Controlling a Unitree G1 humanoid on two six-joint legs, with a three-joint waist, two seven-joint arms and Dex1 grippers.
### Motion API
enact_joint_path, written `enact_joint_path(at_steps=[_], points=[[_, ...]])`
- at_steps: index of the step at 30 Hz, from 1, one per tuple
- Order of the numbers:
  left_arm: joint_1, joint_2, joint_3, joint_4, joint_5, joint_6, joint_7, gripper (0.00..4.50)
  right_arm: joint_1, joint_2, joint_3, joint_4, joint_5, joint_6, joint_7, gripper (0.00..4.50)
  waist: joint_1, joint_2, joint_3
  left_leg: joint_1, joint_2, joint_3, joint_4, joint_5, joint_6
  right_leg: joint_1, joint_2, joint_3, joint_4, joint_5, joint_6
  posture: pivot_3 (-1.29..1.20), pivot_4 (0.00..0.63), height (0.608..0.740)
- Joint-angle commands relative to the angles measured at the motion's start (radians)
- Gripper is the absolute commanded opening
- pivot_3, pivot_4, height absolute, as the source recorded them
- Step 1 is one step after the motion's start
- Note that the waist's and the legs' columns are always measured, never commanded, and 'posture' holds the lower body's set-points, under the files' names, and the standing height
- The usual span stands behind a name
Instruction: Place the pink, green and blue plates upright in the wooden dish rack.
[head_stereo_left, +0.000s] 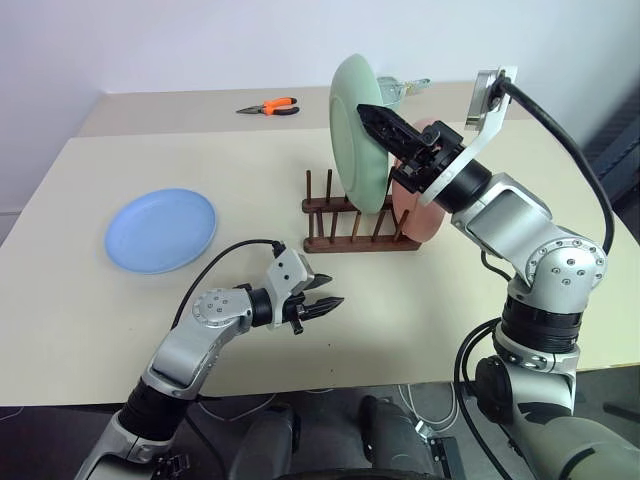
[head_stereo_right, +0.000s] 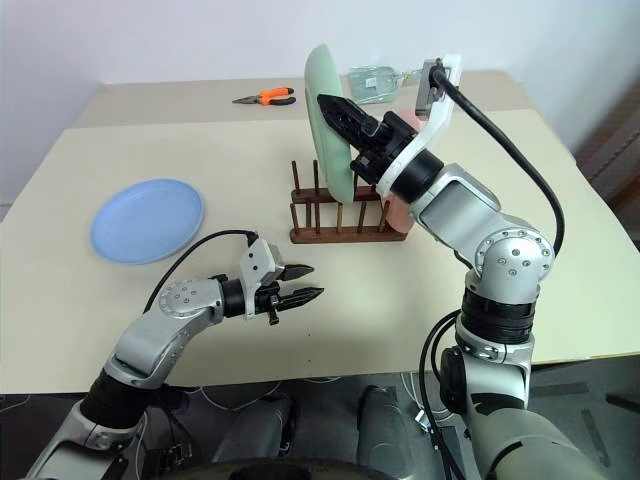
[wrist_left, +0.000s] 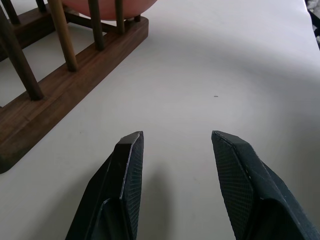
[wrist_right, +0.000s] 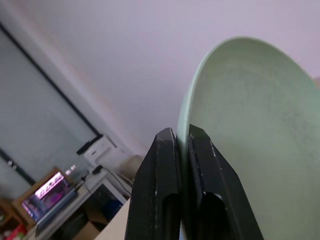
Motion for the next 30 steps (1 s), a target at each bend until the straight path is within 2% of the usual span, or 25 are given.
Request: enact_joint_path(at_steps=[1, 8, 11, 12, 15, 17, 18, 23, 26, 27, 30], points=[[-0.002, -0.001, 0.010, -0.040, -0.005, -0.015, 0.002, 2.16, -0.014, 0.013, 0.000, 0.012, 0.015, -0.026, -0.048, 0.03, -0.002, 0.000, 0.000, 0.000, 0.000, 0.001, 0.000, 0.000, 0.000, 0.000, 0.000, 0.000, 0.001, 0.000, 0.000, 0.00, 0.150, 0.740], [-0.006, 0.000, 0.011, -0.039, -0.005, -0.018, 0.000, 2.16, -0.015, 0.046, 0.008, 0.056, -0.016, -0.054, -0.121, 0.03, -0.019, 0.000, 0.000, 0.001, 0.000, 0.001, 0.000, 0.000, 0.000, 0.000, 0.001, 0.000, 0.002, -0.001, -0.001, 0.00, 0.150, 0.740], [-0.005, 0.003, 0.013, -0.042, -0.009, -0.014, -0.004, 2.16, -0.023, 0.036, 0.020, 0.059, -0.077, -0.067, -0.093, 1.02, -0.020, 0.000, 0.000, 0.000, 0.000, 0.001, 0.000, 0.000, 0.000, 0.000, 0.001, 0.000, 0.002, 0.000, 0.000, 0.00, 0.150, 0.740], [-0.005, 0.003, 0.016, -0.043, -0.015, -0.009, -0.006, 2.16, -0.032, 0.020, 0.031, 0.054, -0.123, -0.078, -0.064, 1.51, -0.020, 0.000, 0.000, 0.001, 0.000, 0.001, 0.000, 0.000, 0.000, 0.000, 0.001, 0.000, 0.002, 0.000, 0.000, 0.00, 0.150, 0.740], [-0.008, 0.001, 0.040, -0.046, -0.047, 0.020, -0.008, 3.09, -0.060, -0.059, 0.092, 0.029, -0.326, -0.129, 0.036, 3.04, -0.020, 0.001, 0.000, 0.000, 0.000, 0.002, 0.000, 0.000, 0.000, -0.001, 0.001, 0.000, 0.002, 0.000, 0.000, 0.00, 0.150, 0.740], [-0.003, 0.007, 0.073, -0.057, -0.069, 0.027, -0.005, 4.11, -0.081, -0.131, 0.136, 0.017, -0.466, -0.185, 0.130, 3.05, -0.019, 0.001, 0.000, 0.000, 0.000, 0.002, 0.000, 0.000, 0.000, -0.001, 0.001, 0.000, 0.001, 0.000, 0.000, 0.00, 0.150, 0.740], [-0.006, 0.005, 0.096, -0.054, -0.070, 0.025, 0.012, 4.46, -0.091, -0.157, 0.149, 0.010, -0.517, -0.214, 0.176, 3.05, -0.019, 0.001, 0.000, 0.000, 0.000, 0.002, 0.000, 0.000, 0.000, -0.001, 0.001, 0.000, 0.001, 0.000, 0.000, 0.00, 0.150, 0.740], [-0.046, -0.044, 0.375, 0.011, -0.168, 0.061, 0.178, 4.46, -0.125, -0.303, 0.216, -0.006, -0.768, -0.353, 0.390, 3.05, -0.020, 0.000, 0.000, 0.000, 0.001, 0.002, 0.000, 0.000, 0.000, 0.000, 0.001, -0.001, 0.001, -0.002, 0.004, 0.00, 0.150, 0.740], [-0.108, -0.037, 0.546, 0.145, -0.097, 0.017, 0.386, 4.50, -0.130, -0.347, 0.230, -0.013, -0.849, -0.424, 0.505, 3.95, -0.022, 0.000, 0.000, 0.001, 0.001, 0.002, 0.000, 0.000, 0.000, 0.000, 0.001, -0.001, 0.002, -0.002, 0.006, 0.00, 0.150, 0.740], [-0.138, -0.022, 0.594, 0.197, -0.051, 0.021, 0.484, 4.50, -0.126, -0.358, 0.242, -0.029, -0.869, -0.442, 0.548, 4.42, -0.022, 0.000, 0.000, 0.001, 0.001, 0.002, 0.000, 0.000, 0.000, 0.000, 0.001, -0.001, 0.002, -0.002, 0.006, 0.00, 0.150, 0.740], [-0.214, 0.024, 0.711, 0.309, 0.078, 0.120, 0.777, 4.50, -0.088, -0.357, 0.312, -0.083, -0.923, -0.463, 0.638, 4.47, -0.023, -0.001, 0.000, 0.001, 0.001, 0.001, 0.000, 0.000, 0.000, -0.001, 0.001, -0.001, 0.002, -0.001, 0.006, 0.00, 0.150, 0.740]])
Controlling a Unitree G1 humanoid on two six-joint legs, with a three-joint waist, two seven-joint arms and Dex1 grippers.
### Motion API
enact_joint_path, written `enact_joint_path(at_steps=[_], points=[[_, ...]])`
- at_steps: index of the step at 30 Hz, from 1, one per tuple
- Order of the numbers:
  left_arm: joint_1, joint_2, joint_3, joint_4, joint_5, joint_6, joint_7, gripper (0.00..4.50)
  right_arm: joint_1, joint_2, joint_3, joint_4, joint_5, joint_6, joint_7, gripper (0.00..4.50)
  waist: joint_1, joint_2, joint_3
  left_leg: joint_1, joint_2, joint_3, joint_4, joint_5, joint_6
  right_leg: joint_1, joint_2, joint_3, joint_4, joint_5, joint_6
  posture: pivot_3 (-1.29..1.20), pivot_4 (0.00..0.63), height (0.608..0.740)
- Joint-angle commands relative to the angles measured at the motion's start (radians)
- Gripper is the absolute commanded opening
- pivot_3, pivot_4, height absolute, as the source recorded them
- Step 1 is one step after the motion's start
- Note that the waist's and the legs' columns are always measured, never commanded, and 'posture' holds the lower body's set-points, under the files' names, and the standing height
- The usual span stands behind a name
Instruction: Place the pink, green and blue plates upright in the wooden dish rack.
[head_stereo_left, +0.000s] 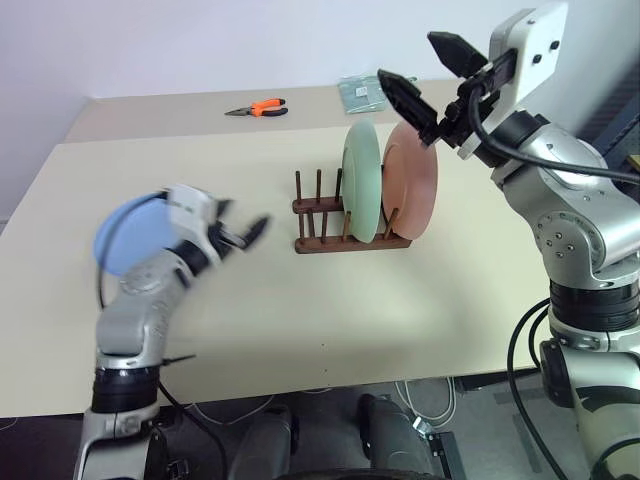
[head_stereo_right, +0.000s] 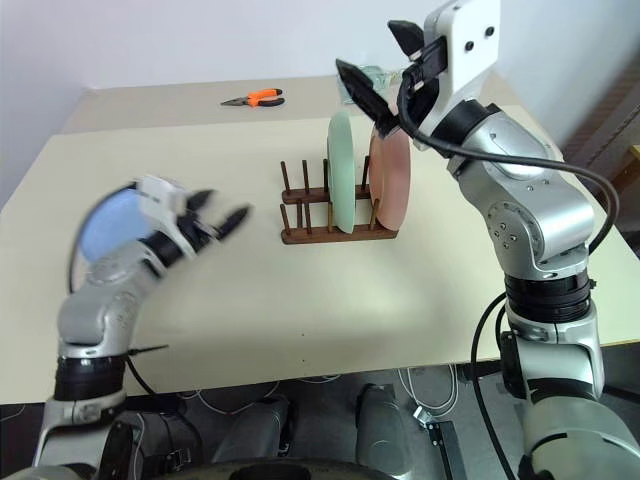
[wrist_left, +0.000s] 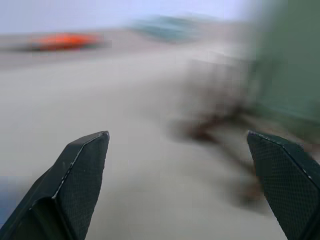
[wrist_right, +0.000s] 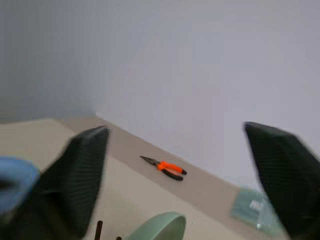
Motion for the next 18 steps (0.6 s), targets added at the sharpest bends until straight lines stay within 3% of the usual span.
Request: enact_joint_path(at_steps=[1, 5, 9, 13, 18], points=[[-0.055, 0.048, 0.129, 0.073, 0.130, 0.095, 0.283, 4.50, 0.020, 0.005, 0.057, -0.088, -0.060, -0.044, 0.089, 4.47, 0.000, -0.002, -0.001, 0.000, 0.000, 0.000, 0.000, 0.000, 0.000, 0.000, 0.000, 0.000, 0.000, 0.000, 0.000, 0.00, 0.150, 0.740], [-0.084, -0.004, 0.284, 0.059, 0.095, 0.261, 0.439, 4.50, 0.070, 0.051, 0.105, -0.116, -0.098, -0.045, 0.124, 4.47, 0.007, -0.004, -0.002, -0.001, -0.002, -0.002, 0.000, 0.000, -0.001, 0.001, -0.002, 0.000, -0.001, 0.001, -0.001, 0.00, 0.150, 0.740], [-0.077, -0.059, 0.352, 0.046, 0.004, 0.430, 0.412, 4.50, 0.100, 0.086, 0.120, -0.135, -0.123, -0.042, 0.145, 4.47, 0.014, -0.006, -0.001, -0.002, -0.002, -0.003, 0.000, 0.001, -0.003, 0.001, -0.002, 0.000, -0.001, 0.002, 0.000, 0.00, 0.150, 0.740], [-0.084, -0.119, 0.441, 0.039, -0.084, 0.497, 0.400, 3.22, 0.128, 0.104, 0.125, -0.152, -0.118, -0.015, 0.171, 4.50, 0.015, -0.006, -0.002, -0.001, -0.002, -0.004, 0.000, 0.002, -0.005, 0.001, -0.002, -0.002, 0.002, 0.002, 0.000, 0.00, 0.150, 0.740], [-0.095, -0.148, 0.448, 0.006, -0.110, 0.464, 0.402, 0.72, 0.162, 0.099, 0.141, -0.159, -0.174, -0.038, 0.203, 4.50, 0.019, -0.007, -0.002, 0.000, -0.002, -0.004, 0.000, 0.003, -0.007, 0.001, -0.002, -0.002, 0.004, 0.002, 0.000, 0.00, 0.150, 0.740]])
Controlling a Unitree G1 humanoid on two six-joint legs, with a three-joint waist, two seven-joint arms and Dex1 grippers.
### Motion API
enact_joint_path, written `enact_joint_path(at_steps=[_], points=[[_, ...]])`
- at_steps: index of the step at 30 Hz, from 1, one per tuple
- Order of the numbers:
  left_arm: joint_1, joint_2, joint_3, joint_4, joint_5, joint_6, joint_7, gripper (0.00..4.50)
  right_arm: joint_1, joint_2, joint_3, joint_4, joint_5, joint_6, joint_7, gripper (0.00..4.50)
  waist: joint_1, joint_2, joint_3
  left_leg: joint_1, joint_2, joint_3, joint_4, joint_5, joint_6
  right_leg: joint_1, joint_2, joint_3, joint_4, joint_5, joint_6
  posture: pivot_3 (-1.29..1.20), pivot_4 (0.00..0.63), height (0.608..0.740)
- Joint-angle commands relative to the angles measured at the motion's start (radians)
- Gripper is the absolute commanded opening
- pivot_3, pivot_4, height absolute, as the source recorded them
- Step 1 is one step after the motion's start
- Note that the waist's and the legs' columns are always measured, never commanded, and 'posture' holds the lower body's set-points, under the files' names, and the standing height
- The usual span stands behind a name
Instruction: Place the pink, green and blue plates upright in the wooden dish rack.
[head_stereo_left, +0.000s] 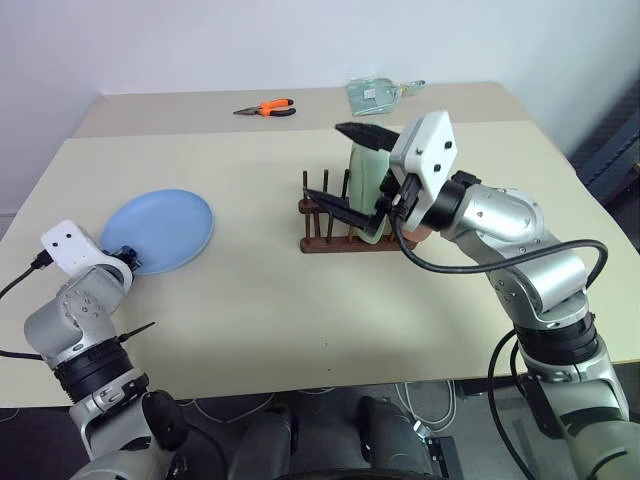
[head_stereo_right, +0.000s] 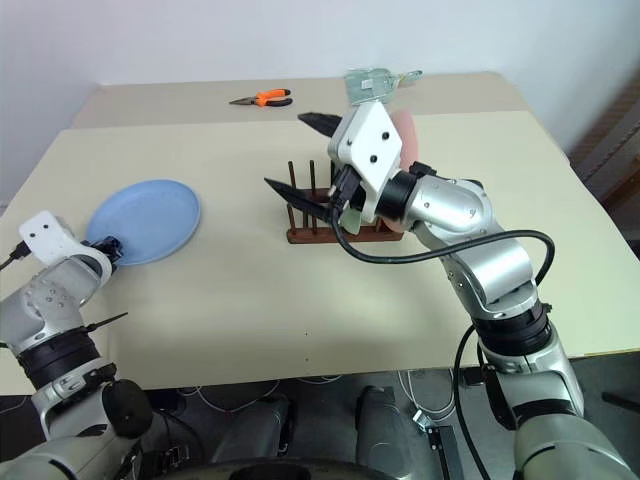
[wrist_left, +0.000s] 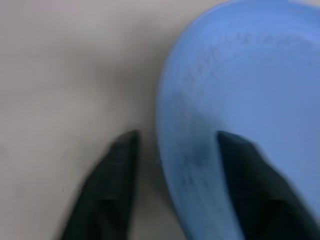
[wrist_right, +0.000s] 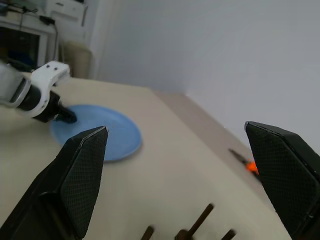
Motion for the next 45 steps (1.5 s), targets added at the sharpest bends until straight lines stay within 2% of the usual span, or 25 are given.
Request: enact_joint_path(at_steps=[1, 2, 4, 9, 12, 16, 18, 20, 26, 29, 32, 34, 37, 39, 42, 45], points=[[-0.013, 0.001, -0.064, -0.058, -0.021, -0.094, -0.062, 0.22, -0.010, 0.006, 0.001, -0.037, -0.051, -0.044, 0.016, 4.50, 0.004, 0.000, 0.000, 0.000, 0.000, 0.000, 0.000, 0.000, -0.001, 0.000, 0.000, 0.000, 0.000, 0.000, 0.000, 0.00, 0.150, 0.740], [-0.017, 0.008, -0.112, -0.091, -0.019, -0.180, -0.120, 0.05, -0.013, 0.010, 0.016, -0.034, -0.075, -0.064, 0.025, 4.50, 0.007, 0.000, 0.000, 0.000, 0.000, 0.000, 0.000, 0.000, -0.001, 0.000, 0.000, 0.000, 0.001, 0.000, 0.000, 0.00, 0.150, 0.740], [-0.062, -0.016, -0.161, -0.179, -0.083, -0.251, -0.198, 0.05, -0.028, 0.001, 0.105, -0.014, -0.178, -0.126, 0.066, 4.50, 0.012, -0.003, 0.001, -0.001, 0.000, 0.000, 0.000, 0.001, -0.002, -0.001, 0.000, 0.000, 0.001, 0.000, 0.000, 0.00, 0.150, 0.740], [-0.095, 0.028, -0.323, -0.289, -0.110, -0.242, -0.305, 0.05, -0.087, 0.009, 0.289, 0.132, -0.466, -0.337, 0.107, 4.50, 0.002, -0.006, 0.002, -0.001, 0.000, 0.001, 0.000, 0.002, -0.003, -0.001, 0.000, 0.000, 0.000, 0.000, 0.000, 0.00, 0.150, 0.740], [-0.112, 0.050, -0.360, -0.330, -0.150, -0.207, -0.334, 0.05, -0.142, 0.070, 0.317, 0.215, -0.551, -0.386, 0.078, 4.50, -0.019, -0.006, 0.002, -0.001, 0.000, 0.002, -0.001, 0.003, -0.005, -0.003, 0.000, 0.001, 0.002, 0.000, -0.001, 0.00, 0.150, 0.740], [-0.119, 0.082, -0.396, -0.395, -0.217, -0.147, -0.370, 0.05, -0.214, 0.128, 0.357, 0.367, -0.694, -0.464, 0.040, 4.50, -0.024, -0.006, 0.002, -0.002, 0.001, 0.002, -0.003, 0.004, -0.006, -0.009, 0.001, 0.002, 0.008, 0.000, -0.002, 0.00, 0.150, 0.740], [-0.119, 0.090, -0.403, -0.415, -0.245, -0.126, -0.374, 0.00, -0.225, 0.150, 0.362, 0.425, -0.726, -0.501, 0.029, 3.96, -0.020, -0.007, 0.002, -0.002, 0.001, 0.001, -0.003, 0.004, -0.006, -0.008, 0.001, 0.002, 0.007, 0.000, -0.002, 0.00, 0.150, 0.740], [-0.112, 0.090, -0.399, -0.429, -0.267, -0.118, -0.372, 0.00, -0.237, 0.169, 0.353, 0.464, -0.752, -0.519, 0.017, 3.19, -0.016, -0.007, 0.002, -0.002, 0.001, 0.001, -0.003, 0.003, -0.006, -0.008, 0.001, 0.002, 0.007, 0.000, -0.002, 0.00, 0.150, 0.740], [-0.112, 0.087, -0.355, -0.424, -0.315, -0.112, -0.344, 0.00, -0.230, 0.188, 0.328, 0.493, -0.783, -0.555, 0.025, 0.12, -0.018, -0.008, 0.002, -0.002, 0.001, 0.001, -0.003, 0.004, -0.006, -0.008, 0.001, 0.002, 0.007, 0.000, -0.003, 0.00, 0.150, 0.740], [-0.146, 0.059, -0.278, -0.388, -0.354, -0.160, -0.307, 1.05, -0.219, 0.191, 0.317, 0.479, -0.800, -0.567, 0.019, 0.00, -0.018, -0.008, 0.002, -0.002, 0.001, 0.000, -0.003, 0.004, -0.006, -0.008, 0.002, 0.002, 0.007, 0.000, -0.003, 0.00, 0.150, 0.740], [-0.207, 0.060, -0.178, -0.309, -0.350, -0.251, -0.233, 2.49, -0.210, 0.195, 0.305, 0.462, -0.799, -0.582, 0.016, 0.00, -0.016, -0.010, 0.003, -0.002, 0.001, 0.000, -0.003, 0.004, -0.006, -0.008, 0.002, 0.001, 0.007, 0.000, -0.003, 0.00, 0.150, 0.740], [-0.212, 0.106, -0.141, -0.238, -0.278, -0.348, -0.209, 3.42, -0.203, 0.214, 0.280, 0.447, -0.763, -0.594, 0.008, 0.00, -0.020, -0.010, 0.003, -0.002, 0.001, 0.000, -0.003, 0.004, -0.007, -0.008, 0.002, 0.001, 0.007, 0.000, -0.003, 0.00, 0.150, 0.740], [-0.165, 0.182, -0.137, -0.152, -0.181, -0.476, -0.230, 3.42, -0.185, 0.279, 0.205, 0.399, -0.636, -0.553, 0.011, 0.00, -0.023, -0.010, 0.003, -0.001, 0.001, 0.001, -0.006, 0.006, -0.010, -0.009, 0.002, 0.003, 0.007, 0.001, -0.003, 0.00, 0.150, 0.740], [-0.075, 0.235, -0.198, -0.116, -0.100, -0.533, -0.288, 3.42, -0.168, 0.347, 0.128, 0.331, -0.479, -0.456, 0.025, 0.00, -0.023, -0.010, 0.003, 0.000, 0.001, 0.001, -0.008, 0.006, -0.010, -0.009, 0.002, 0.003, 0.007, 0.001, -0.004, 0.00, 0.150, 0.740], [0.097, 0.286, -0.380, -0.123, 0.023, -0.606, -0.406, 3.42, -0.140, 0.459, 0.009, 0.202, -0.205, -0.233, 0.003, 0.00, -0.013, -0.010, 0.003, 0.000, 0.002, 0.001, -0.013, 0.006, -0.009, -0.012, 0.003, 0.003, 0.006, 0.001, -0.005, 0.00, 0.150, 0.740], [0.226, 0.254, -0.513, -0.201, 0.042, -0.652, -0.498, 3.42, -0.132, 0.578, -0.129, 0.120, 0.064, -0.002, -0.122, 0.00, -0.007, -0.012, 0.002, -0.001, 0.002, -0.002, -0.013, 0.006, -0.009, -0.012, 0.002, 0.002, 0.006, 0.002, -0.006, 0.00, 0.150, 0.740]])
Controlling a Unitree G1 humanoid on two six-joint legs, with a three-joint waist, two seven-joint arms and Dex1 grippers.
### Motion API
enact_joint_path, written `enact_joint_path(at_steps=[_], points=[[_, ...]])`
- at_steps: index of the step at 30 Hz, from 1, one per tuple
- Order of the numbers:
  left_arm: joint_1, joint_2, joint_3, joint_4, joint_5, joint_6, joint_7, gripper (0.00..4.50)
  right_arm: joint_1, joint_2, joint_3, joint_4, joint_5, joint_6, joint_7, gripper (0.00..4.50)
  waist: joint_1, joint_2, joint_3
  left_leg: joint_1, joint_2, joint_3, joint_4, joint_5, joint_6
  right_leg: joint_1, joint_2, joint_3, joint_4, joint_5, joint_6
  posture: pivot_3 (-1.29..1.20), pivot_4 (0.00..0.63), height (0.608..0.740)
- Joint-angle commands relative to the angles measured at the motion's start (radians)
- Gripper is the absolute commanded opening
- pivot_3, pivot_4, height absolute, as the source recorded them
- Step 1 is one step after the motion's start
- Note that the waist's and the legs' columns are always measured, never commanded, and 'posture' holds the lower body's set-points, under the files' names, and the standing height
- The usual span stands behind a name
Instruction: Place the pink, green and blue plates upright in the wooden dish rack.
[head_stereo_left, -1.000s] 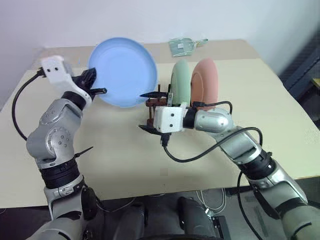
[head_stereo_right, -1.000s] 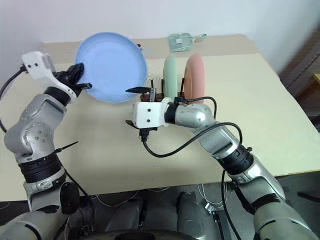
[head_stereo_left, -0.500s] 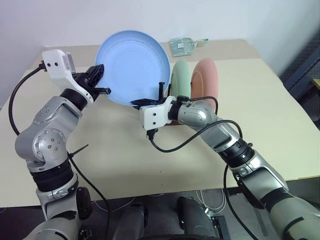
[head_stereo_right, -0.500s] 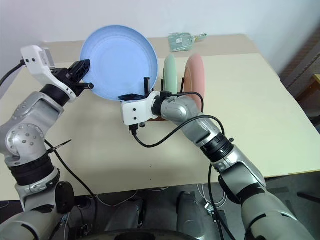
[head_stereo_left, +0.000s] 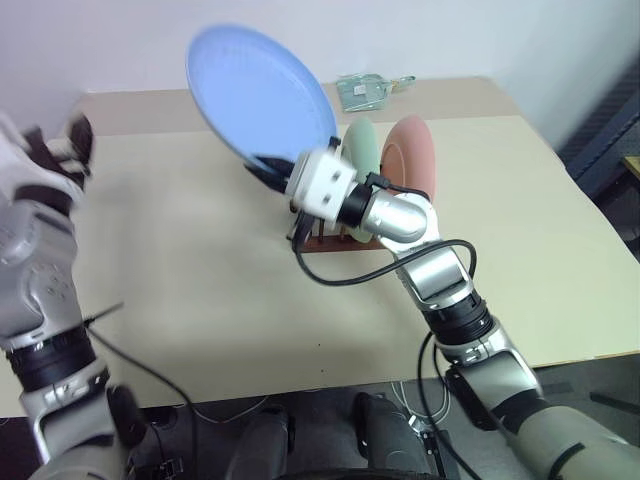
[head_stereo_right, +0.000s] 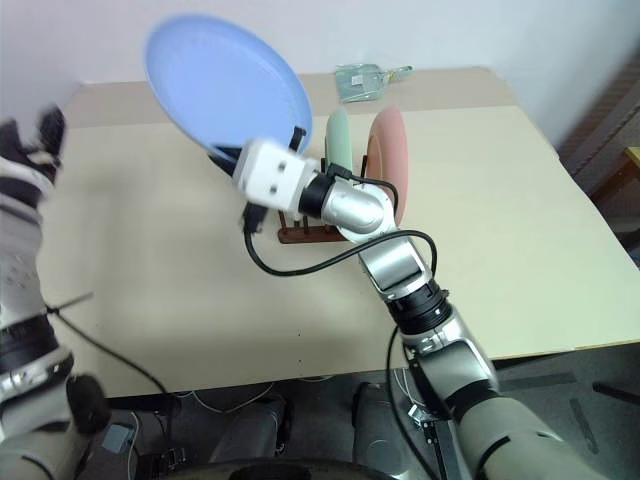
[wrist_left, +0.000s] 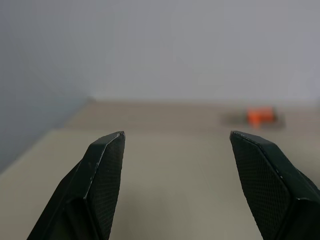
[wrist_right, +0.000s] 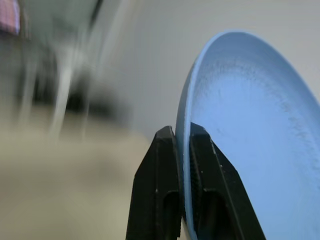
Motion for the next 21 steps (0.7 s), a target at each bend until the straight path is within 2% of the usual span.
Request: enact_joint_path(at_steps=[1, 3, 5, 8, 13, 21], points=[[0.075, -0.032, -0.134, -0.115, 0.023, -0.066, -0.101, 3.42, 0.000, 0.098, -0.166, -0.110, 0.301, 0.236, -0.149, 0.00, -0.001, 0.000, 0.000, 0.000, 0.000, -0.001, 0.000, 0.000, 0.000, 0.000, 0.000, 0.000, 0.000, 0.000, -0.001, 0.00, 0.150, 0.740], [0.141, -0.049, -0.205, -0.146, 0.025, -0.086, -0.169, 3.42, 0.003, 0.182, -0.256, -0.124, 0.465, 0.355, -0.306, 0.00, -0.005, 0.000, 0.000, 0.000, 0.000, -0.003, 0.000, 0.000, 0.000, 0.000, -0.001, 0.000, 0.000, 0.000, -0.003, 0.00, 0.150, 0.740], [0.179, -0.051, -0.250, -0.157, 0.035, -0.093, -0.209, 3.42, 0.014, 0.215, -0.286, -0.143, 0.537, 0.424, -0.398, 0.00, -0.009, 0.001, 0.001, 0.001, 0.001, -0.004, -0.001, 0.000, 0.000, -0.002, 0.000, 0.001, 0.001, -0.001, -0.007, 0.00, 0.150, 0.740], [0.195, -0.066, -0.251, -0.169, 0.018, -0.088, -0.223, 3.42, 0.041, 0.250, -0.292, -0.160, 0.608, 0.487, -0.531, 0.00, -0.013, 0.002, 0.000, 0.001, 0.001, -0.003, -0.003, 0.000, 0.000, -0.005, 0.002, 0.001, 0.002, -0.002, -0.009, 0.00, 0.150, 0.740], [0.196, -0.073, -0.247, -0.170, 0.021, -0.084, -0.239, 3.42, 0.057, 0.247, -0.298, -0.146, 0.695, 0.542, -0.656, 0.00, -0.014, 0.004, -0.001, 0.001, 0.002, -0.002, -0.004, 0.000, 0.000, -0.006, 0.004, 0.001, 0.003, -0.002, -0.008, 0.00, 0.150, 0.740], [0.207, -0.072, -0.260, -0.163, 0.043, -0.089, -0.262, 3.42, 0.031, 0.230, -0.308, -0.129, 0.820, 0.534, -0.750, 0.00, -0.013, 0.004, -0.001, 0.001, 0.002, -0.002, -0.003, 0.000, 0.000, -0.004, 0.005, 0.001, 0.002, -0.002, -0.008, 0.00, 0.150, 0.740]])
